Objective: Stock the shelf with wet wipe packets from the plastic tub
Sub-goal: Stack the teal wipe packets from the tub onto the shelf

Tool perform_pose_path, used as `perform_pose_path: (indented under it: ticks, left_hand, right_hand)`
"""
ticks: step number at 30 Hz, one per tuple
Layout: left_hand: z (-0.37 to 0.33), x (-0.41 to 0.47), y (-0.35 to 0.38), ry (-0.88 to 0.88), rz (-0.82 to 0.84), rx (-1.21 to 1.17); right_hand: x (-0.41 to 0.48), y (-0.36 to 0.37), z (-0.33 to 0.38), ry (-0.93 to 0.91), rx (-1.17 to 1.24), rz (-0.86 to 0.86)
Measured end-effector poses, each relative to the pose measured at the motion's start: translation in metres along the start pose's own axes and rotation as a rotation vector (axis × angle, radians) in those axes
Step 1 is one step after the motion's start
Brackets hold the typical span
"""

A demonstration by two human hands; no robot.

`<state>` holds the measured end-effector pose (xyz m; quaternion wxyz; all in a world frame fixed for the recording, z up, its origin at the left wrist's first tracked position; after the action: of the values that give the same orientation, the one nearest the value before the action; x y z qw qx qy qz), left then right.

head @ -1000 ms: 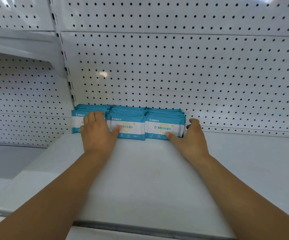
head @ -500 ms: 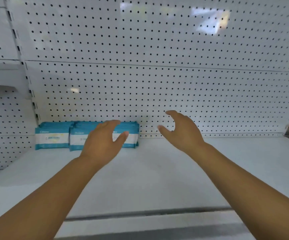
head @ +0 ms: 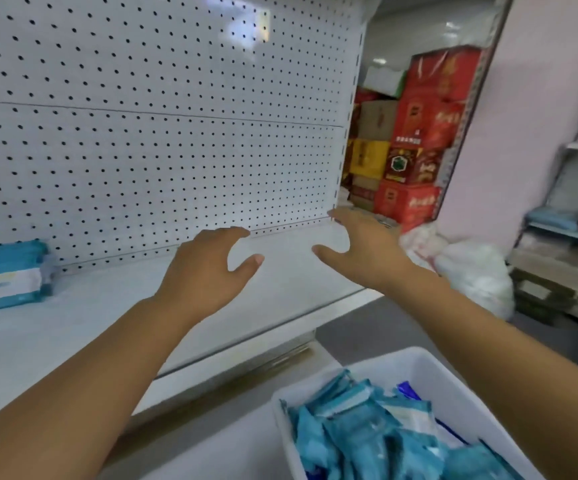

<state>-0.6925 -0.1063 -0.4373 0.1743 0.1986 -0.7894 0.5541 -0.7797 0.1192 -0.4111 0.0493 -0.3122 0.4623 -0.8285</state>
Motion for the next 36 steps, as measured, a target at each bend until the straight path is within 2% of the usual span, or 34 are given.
perform_pose_path:
  ticks: [8, 14, 17, 22, 29, 33, 36]
  left_hand:
    - [-0.109, 0.003, 0.09, 0.159, 0.121, -0.115]
    - [-0.149, -0.018, 0.173, 0.267, 0.295, -0.109]
    - [-0.147, -0.037, 0.213, 0.323, 0.417, -0.074]
    - [-0.129, -0.065, 0.268, 0.299, 0.571, -0.032]
    - [-0.109, -0.079, 0.316, 0.226, 0.638, 0.028]
    - [-0.103, -0.081, 0.336, 0.207, 0.657, 0.01]
    - [-0.097, -0.083, 0.344, 0.226, 0.611, 0.016]
  right_hand:
    - [-0.084, -0.056, -0.127, 0.27, -0.067, -0.032]
    - [-0.151, -0.037, -0.202, 0.487, -0.05, 0.023]
    - [-0.181, -0.009, -0.229, 0.608, -0.013, 0.098]
    - [-0.218, 0.042, -0.259, 0.743, 0.11, 0.212]
    - [-0.243, 0.105, -0.281, 0.942, 0.246, 0.276]
    - [-0.246, 0.13, -0.281, 0.973, 0.333, 0.294]
    - [-0.246, 0.141, -0.285, 0.987, 0.35, 0.26]
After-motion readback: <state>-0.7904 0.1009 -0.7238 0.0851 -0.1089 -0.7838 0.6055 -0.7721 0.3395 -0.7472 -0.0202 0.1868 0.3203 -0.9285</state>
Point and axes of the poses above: each hand's wrist, its own x-axis towards the middle knuckle, its own y-axis out of the palm, z = x × y, the point moved 5 cm from there along x, towards the middle knuckle, and after that the axes turned 8 degrees about x, right-handed, at the moved point
